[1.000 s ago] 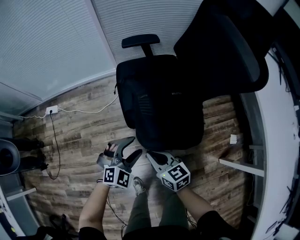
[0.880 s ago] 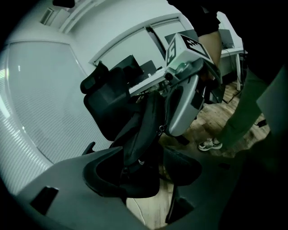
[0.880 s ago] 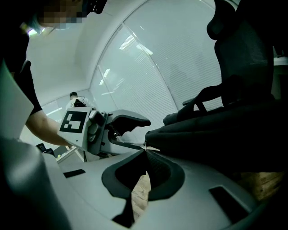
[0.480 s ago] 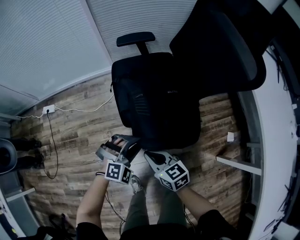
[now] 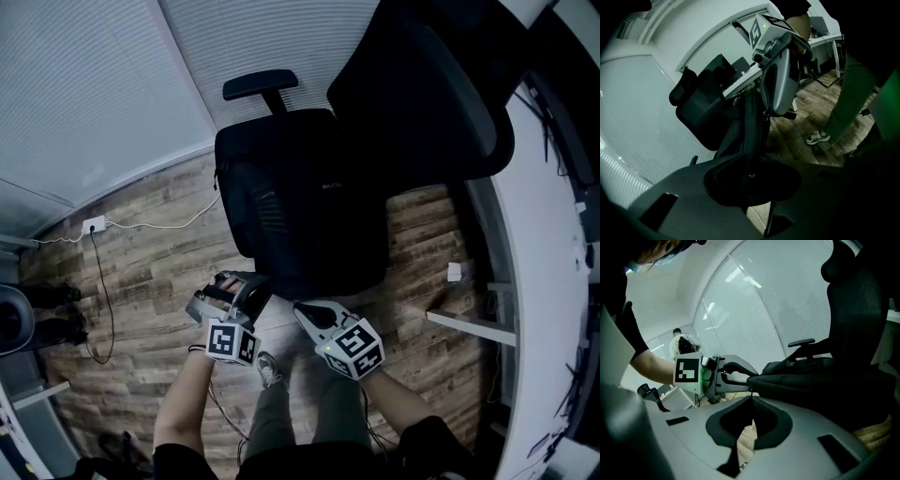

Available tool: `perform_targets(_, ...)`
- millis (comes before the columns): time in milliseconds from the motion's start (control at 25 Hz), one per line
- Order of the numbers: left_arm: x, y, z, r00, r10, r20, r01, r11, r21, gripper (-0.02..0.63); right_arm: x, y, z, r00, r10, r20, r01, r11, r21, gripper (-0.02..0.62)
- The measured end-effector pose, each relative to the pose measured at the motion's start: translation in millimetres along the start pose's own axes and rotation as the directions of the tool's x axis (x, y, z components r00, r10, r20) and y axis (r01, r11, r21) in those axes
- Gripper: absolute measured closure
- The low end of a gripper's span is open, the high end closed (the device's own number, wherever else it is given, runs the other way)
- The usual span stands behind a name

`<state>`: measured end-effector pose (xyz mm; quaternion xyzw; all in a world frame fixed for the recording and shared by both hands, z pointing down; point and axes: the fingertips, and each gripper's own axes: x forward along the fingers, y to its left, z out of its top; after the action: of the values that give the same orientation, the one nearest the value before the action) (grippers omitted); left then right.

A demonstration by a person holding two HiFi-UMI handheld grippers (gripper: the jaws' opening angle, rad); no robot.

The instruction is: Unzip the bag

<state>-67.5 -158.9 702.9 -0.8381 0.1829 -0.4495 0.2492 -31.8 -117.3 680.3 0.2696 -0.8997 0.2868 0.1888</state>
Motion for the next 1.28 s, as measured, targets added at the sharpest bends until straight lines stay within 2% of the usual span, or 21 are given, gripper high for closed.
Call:
perform_targets(360, 1.9, 2.7, 1.9, 0.999, -0.007, -0.037, 0.003, 0.995, -0.100, 0.503, -27.5, -16.7, -1.0, 0.999, 0.002, -0.048, -0.003, 1.000, -0.021, 0.549)
perform_targets(800, 6.4, 3.2, 0.8, 0.993, -0.047, -0.111, 0.019, 0.972, -0.236, 0.503, -60.4, -44.2, -5.8, 0.992, 0.013, -0.124, -0.019, 0.999, -0.047, 0.549)
perform_targets(1280, 9.6, 8.7, 1.8, 0.974, -0.069, -0.217, -0.023, 0.918, -0.395, 0.503, -103.1, -77.8, -3.5, 0.984, 0.030, -0.173, -0.046, 0.995, -0.092, 0.549)
